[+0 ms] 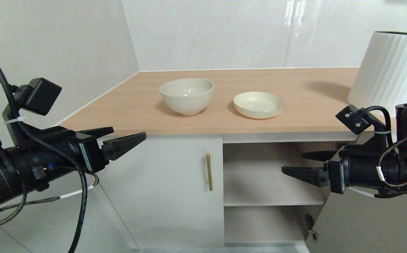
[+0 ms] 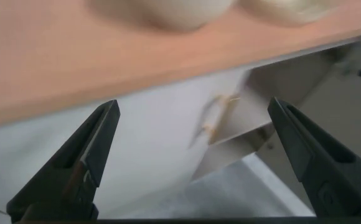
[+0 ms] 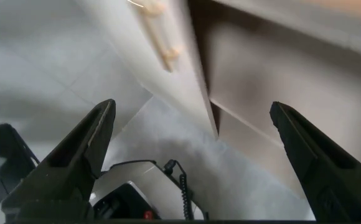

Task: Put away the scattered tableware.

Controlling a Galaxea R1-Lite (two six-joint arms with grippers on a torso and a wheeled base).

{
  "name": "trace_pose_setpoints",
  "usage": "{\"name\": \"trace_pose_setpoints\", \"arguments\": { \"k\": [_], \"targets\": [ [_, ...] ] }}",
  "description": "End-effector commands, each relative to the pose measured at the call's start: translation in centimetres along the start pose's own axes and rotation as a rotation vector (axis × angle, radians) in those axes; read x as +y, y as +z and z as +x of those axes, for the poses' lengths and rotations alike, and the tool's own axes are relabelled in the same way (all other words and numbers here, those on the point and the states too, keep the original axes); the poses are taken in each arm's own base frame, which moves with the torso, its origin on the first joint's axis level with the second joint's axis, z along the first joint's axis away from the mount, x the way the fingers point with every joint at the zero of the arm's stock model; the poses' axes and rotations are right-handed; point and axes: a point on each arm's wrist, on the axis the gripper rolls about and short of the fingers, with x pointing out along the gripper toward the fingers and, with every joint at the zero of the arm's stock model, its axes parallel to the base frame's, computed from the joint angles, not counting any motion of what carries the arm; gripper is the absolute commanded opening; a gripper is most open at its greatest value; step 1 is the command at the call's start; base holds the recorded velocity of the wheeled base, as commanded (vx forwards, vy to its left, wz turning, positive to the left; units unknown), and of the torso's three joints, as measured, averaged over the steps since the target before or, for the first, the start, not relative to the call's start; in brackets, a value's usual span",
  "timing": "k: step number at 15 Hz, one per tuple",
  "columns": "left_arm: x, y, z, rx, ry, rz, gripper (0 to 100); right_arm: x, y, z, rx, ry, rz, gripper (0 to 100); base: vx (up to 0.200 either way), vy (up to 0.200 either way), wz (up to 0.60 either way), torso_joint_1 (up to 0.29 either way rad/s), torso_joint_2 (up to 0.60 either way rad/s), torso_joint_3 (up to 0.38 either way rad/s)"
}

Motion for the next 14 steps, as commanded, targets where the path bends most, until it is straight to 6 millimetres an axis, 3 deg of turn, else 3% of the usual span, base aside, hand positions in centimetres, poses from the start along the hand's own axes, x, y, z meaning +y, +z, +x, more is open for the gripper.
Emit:
{"name": "trace_pose_setpoints", "arguments": {
  "k": [1,14],
  "targets": [
    [0.0,0.0,0.1,0.003,0.002,-0.002,100,0.0,-0.1,0.0,0.005,-0.001,-0.003,100,0.0,0.0,0.0,0.085,-0.5,-0.271],
    [0.3,0.1,1.2,0.019,0.007,-0.007,100,-0.1,-0.1,0.3,-0.007,0.0,-0.012,100,0.0,0.0,0.0,0.237,-0.48,-0.273]
  ]
}}
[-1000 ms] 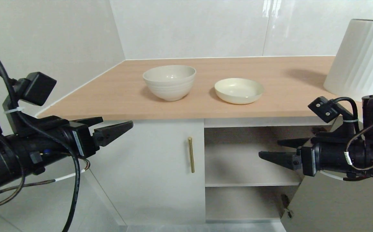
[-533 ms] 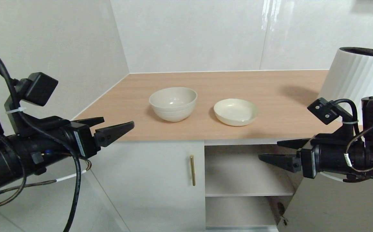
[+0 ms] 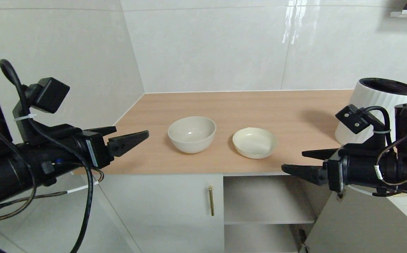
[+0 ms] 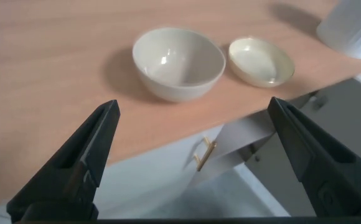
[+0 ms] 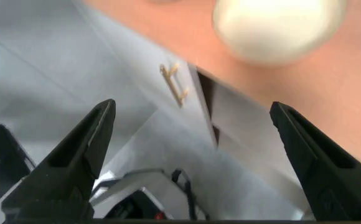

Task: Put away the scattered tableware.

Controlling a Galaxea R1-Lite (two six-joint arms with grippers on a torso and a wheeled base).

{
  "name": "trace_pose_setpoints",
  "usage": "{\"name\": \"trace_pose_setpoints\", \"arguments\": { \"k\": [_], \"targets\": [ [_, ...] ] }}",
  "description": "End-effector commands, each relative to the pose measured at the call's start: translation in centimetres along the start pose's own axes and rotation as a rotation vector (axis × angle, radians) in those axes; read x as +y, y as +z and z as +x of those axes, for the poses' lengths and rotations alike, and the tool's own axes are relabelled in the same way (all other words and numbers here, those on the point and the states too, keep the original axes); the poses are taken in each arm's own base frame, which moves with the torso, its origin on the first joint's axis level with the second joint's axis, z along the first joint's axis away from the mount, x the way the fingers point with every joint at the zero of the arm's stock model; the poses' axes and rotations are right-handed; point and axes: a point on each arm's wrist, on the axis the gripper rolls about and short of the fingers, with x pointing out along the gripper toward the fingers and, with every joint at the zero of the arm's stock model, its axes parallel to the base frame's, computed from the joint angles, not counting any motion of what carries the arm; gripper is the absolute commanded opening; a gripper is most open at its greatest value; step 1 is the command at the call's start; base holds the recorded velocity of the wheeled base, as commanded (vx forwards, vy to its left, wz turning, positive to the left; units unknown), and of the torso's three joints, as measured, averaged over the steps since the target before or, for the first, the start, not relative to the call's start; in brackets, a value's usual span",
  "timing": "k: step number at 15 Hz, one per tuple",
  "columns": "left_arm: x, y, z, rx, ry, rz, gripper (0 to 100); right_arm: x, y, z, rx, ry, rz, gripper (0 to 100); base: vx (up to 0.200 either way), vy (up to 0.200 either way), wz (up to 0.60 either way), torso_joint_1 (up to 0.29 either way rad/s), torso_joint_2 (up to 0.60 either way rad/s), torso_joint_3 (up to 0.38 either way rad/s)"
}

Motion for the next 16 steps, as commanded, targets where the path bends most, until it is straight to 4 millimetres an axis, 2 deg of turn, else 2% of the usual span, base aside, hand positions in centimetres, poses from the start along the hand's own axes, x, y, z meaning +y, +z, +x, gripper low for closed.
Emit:
{"name": "trace_pose_setpoints", "arguments": {
  "k": [1,2,4,6,7,8,9,11,12,13,14,16],
  "targets": [
    [0.0,0.5,0.4,0.0,0.0,-0.001,100,-0.2,0.3,0.4,-0.029,-0.001,-0.01,100,0.0,0.0,0.0,0.115,-0.25,-0.139],
    [0.1,0.9,0.7,0.017,0.004,-0.005,100,-0.3,1.2,0.9,-0.076,-0.001,-0.026,100,0.0,0.0,0.0,0.071,-0.14,-0.08],
    [0.2,3.1,2.4,0.056,0.018,-0.026,100,-1.3,3.7,3.5,-0.113,-0.031,-0.032,100,0.0,0.0,0.0,0.021,-0.05,-0.021],
    [0.3,5.1,3.5,0.122,0.082,-0.097,100,-2.5,6.5,6.0,-0.032,-0.186,0.063,100,0.0,0.0,0.0,0.0,0.0,0.0],
    [0.3,5.2,3.8,0.182,0.11,-0.168,100,-2.3,6.9,6.0,0.066,-0.257,0.181,100,0.0,0.0,0.0,0.0,0.0,0.0],
    [0.4,5.2,5.1,0.223,0.127,-0.225,100,-2.1,7.2,6.1,0.099,-0.267,0.235,100,0.0,0.0,0.0,0.0,0.0,0.0],
    [0.5,5.3,5.6,0.231,0.147,-0.25,100,-2.1,7.5,6.1,0.084,-0.274,0.235,100,0.0,0.0,0.0,0.0,0.0,0.0],
    [1.7,4.6,9.3,0.262,0.301,-0.276,100,-2.8,7.4,6.2,0.066,-0.373,0.233,100,0.0,0.0,0.0,0.0,0.0,0.0],
    [1.7,4.5,9.6,0.263,0.311,-0.273,100,-2.9,7.3,6.2,0.066,-0.382,0.233,100,0.0,0.0,0.0,0.0,0.0,0.0],
    [1.9,2.9,14.0,0.291,0.414,-0.239,100,-3.1,6.7,7.1,0.086,-0.454,0.224,100,0.0,0.0,0.0,0.0,0.0,0.0],
    [1.8,2.5,15.3,0.296,0.447,-0.227,100,-2.9,6.5,7.4,0.096,-0.451,0.222,100,0.0,0.0,0.0,0.0,0.0,0.0],
    [1.2,2.0,15.9,0.313,0.436,-0.207,100,-3.1,6.2,7.7,0.106,-0.454,0.223,100,0.0,0.0,0.0,0.0,0.0,0.0]
  ]
}}
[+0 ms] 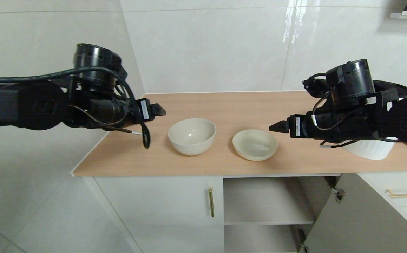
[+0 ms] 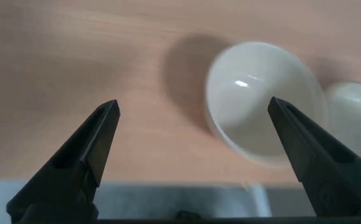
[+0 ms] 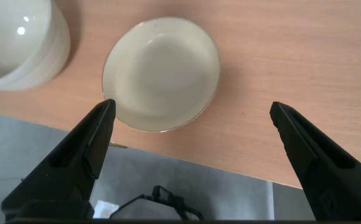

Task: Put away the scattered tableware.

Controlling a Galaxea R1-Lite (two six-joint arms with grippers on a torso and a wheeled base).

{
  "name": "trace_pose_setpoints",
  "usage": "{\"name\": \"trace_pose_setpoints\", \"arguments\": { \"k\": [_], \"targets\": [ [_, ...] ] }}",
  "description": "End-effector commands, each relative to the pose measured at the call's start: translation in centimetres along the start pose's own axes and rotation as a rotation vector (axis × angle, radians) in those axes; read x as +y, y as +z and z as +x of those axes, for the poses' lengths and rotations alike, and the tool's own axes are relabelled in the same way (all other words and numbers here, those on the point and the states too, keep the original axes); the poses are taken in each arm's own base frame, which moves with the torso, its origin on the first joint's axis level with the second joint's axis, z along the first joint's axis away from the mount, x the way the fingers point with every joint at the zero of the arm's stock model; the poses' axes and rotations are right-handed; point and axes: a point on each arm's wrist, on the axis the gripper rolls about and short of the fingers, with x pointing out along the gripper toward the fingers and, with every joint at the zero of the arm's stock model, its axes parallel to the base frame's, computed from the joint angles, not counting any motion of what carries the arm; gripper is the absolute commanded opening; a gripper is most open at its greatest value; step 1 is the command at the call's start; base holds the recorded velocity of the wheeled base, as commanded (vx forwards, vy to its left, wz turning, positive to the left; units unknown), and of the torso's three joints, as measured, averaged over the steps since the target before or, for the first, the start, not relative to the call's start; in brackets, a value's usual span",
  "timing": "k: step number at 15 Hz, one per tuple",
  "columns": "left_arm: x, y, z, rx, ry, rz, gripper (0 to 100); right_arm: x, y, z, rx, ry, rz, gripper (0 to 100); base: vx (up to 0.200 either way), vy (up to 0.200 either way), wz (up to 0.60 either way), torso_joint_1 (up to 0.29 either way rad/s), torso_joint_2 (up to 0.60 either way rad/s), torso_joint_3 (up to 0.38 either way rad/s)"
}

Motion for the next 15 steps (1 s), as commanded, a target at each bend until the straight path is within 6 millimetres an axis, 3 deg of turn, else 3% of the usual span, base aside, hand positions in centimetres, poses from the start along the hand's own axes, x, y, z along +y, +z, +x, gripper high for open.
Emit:
{"name": "trace_pose_setpoints", "arguments": {
  "k": [1,5,10,11,15],
  "targets": [
    [-1.2,-1.8,3.5,0.067,0.016,0.033,100,0.0,-0.4,0.7,0.02,-0.004,-0.003,100,0.0,0.0,0.0,0.0,0.0,0.0],
    [-1.9,-3.4,6.5,0.121,0.027,0.057,100,0.0,-0.6,0.9,0.025,-0.007,-0.003,100,0.0,0.0,0.0,0.0,0.0,0.0],
    [-2.1,-4.1,8.3,0.142,0.039,0.055,100,0.0,-0.5,0.9,0.024,-0.006,-0.002,100,0.0,0.0,0.0,0.0,0.0,0.0],
    [-2.1,-4.1,8.3,0.142,0.039,0.055,0,0.0,-0.5,0.9,0.024,-0.006,-0.002,100,0.0,0.0,0.0,0.0,0.0,0.0],
    [-2.1,-4.2,8.4,0.144,0.04,0.055,0,-0.1,-0.7,1.3,0.032,-0.011,-0.002,100,0.0,0.0,0.0,0.0,0.0,0.0]
  ]
}}
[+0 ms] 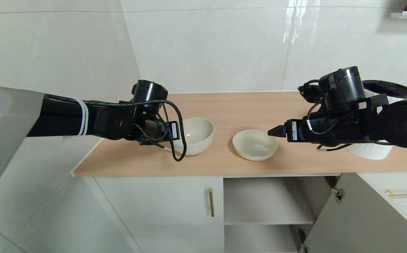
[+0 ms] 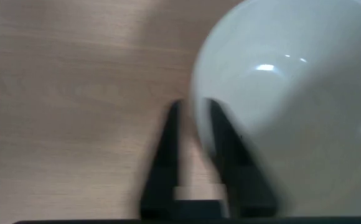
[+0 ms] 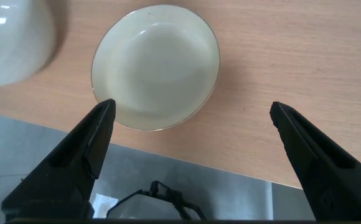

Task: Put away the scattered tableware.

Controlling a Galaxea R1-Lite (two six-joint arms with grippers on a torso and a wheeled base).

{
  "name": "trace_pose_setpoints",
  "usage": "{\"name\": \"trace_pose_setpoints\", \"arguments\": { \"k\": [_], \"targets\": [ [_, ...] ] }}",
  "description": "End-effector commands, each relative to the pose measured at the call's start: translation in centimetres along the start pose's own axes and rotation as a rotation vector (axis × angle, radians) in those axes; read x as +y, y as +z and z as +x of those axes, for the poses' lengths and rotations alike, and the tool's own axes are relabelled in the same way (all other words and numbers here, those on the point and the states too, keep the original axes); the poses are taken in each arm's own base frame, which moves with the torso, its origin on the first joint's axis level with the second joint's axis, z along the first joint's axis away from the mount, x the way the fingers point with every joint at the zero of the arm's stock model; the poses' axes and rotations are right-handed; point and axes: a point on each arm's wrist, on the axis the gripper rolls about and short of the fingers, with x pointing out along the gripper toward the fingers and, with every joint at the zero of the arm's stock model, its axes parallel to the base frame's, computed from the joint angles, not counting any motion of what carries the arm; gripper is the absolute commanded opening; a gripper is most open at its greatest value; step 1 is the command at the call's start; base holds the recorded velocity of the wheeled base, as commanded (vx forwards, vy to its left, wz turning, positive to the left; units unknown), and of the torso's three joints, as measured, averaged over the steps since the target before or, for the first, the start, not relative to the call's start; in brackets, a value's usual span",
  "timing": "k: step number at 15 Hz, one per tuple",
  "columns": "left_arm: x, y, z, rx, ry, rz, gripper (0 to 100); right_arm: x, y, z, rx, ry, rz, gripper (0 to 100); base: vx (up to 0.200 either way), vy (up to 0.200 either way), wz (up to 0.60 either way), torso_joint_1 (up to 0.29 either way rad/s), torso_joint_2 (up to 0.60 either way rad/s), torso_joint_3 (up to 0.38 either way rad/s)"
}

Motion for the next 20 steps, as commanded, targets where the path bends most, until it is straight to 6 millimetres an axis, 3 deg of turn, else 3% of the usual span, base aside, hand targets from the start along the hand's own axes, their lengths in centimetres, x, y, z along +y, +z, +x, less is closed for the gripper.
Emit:
{"name": "trace_pose_setpoints", "arguments": {
  "k": [1,3,5,8,11,14,15,20],
  "targets": [
    [0.0,0.0,-0.1,-0.001,-0.002,-0.001,0,-0.1,-0.2,0.7,0.012,-0.01,-0.002,100,0.0,0.0,0.0,0.0,0.0,0.0],
    [0.0,0.7,-1.7,-0.031,-0.014,-0.045,0,-0.2,-0.5,1.3,0.024,-0.03,-0.002,100,0.0,0.0,0.0,0.0,0.0,0.0],
    [0.1,1.8,-6.6,-0.103,-0.067,-0.076,0,-0.5,-1.0,3.0,0.045,-0.099,-0.005,100,0.0,0.0,0.0,0.0,0.0,0.0],
    [0.4,2.3,-10.9,-0.163,-0.11,-0.083,0,-0.9,-2.0,6.1,0.067,-0.224,-0.017,100,0.0,0.0,0.0,0.0,0.0,0.0],
    [0.0,2.0,-13.3,-0.189,-0.149,-0.072,0,-0.9,-2.6,7.5,0.085,-0.248,-0.022,100,0.0,0.0,0.0,0.0,0.0,0.0],
    [-0.1,1.9,-14.0,-0.195,-0.16,-0.07,0,-0.9,-2.8,8.0,0.092,-0.25,-0.02,100,0.0,0.0,0.0,0.0,0.0,0.0],
    [0.0,1.9,-14.1,-0.196,-0.161,-0.07,0,-0.9,-2.8,8.0,0.091,-0.248,-0.019,0,0.0,0.0,0.0,0.0,0.0,0.0],
    [0.0,1.6,-16.2,-0.209,-0.214,-0.064,0,-0.8,-2.6,8.3,0.083,-0.238,-0.005,0,0.0,0.0,0.0,0.0,0.0,0.0]
  ]
}}
